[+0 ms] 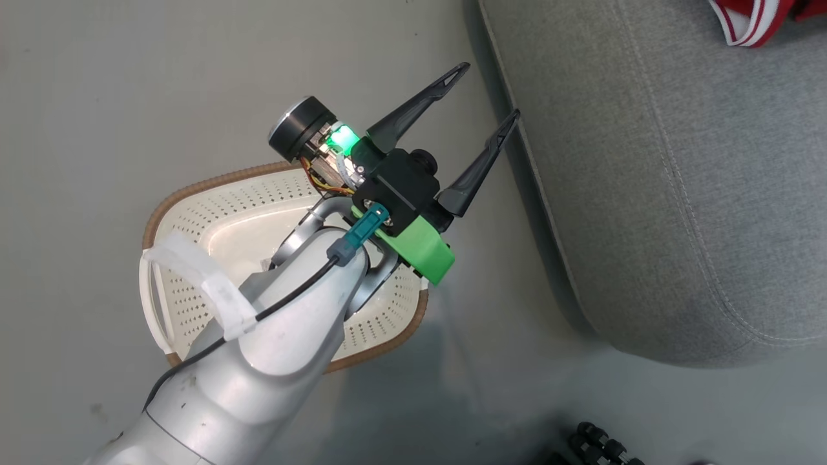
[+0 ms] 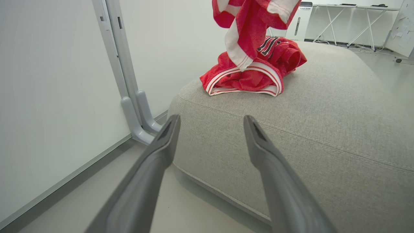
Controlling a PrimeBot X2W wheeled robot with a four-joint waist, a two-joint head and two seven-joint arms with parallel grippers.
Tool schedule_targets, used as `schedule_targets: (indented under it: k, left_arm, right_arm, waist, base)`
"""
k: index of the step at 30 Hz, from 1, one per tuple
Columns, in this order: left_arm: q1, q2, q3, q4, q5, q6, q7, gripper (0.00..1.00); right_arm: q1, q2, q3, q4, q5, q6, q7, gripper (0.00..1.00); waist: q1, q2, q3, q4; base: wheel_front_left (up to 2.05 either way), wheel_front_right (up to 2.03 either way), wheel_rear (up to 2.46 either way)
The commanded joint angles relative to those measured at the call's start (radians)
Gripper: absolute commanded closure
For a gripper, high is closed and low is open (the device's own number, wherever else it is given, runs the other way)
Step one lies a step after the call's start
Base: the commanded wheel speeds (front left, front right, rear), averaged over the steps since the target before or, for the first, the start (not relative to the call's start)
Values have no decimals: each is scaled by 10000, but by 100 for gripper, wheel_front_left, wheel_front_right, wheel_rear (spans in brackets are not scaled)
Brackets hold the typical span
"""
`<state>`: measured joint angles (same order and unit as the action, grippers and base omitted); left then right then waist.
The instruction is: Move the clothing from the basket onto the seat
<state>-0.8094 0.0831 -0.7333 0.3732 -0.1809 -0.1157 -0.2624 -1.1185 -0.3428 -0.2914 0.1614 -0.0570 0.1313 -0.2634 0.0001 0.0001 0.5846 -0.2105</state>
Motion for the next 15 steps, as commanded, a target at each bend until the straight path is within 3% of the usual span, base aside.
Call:
schedule_targets:
  k: [1,7,15]
  left_arm:
    - [-153,106,74,-28,78,-52,-36,0]
    - [-151,193,186,-70,139,-62,-36,0]
    - [-175,315,247,-76,211,-66,-35,0]
  right_arm:
    - [-282,-404,-187,258,34,-11,-19,100]
    - [-811,-1279,-594,1440,290,-11,-18,100]
    - [-69,-881,-1070,3204,225,-11,-10,100]
  waist:
    - [-1,-1,453,288]
    - [-1,-1,722,285]
    - [-1,-1,1087,275]
  base:
    - [0,0,0]
    - [0,0,0]
    - [0,0,0]
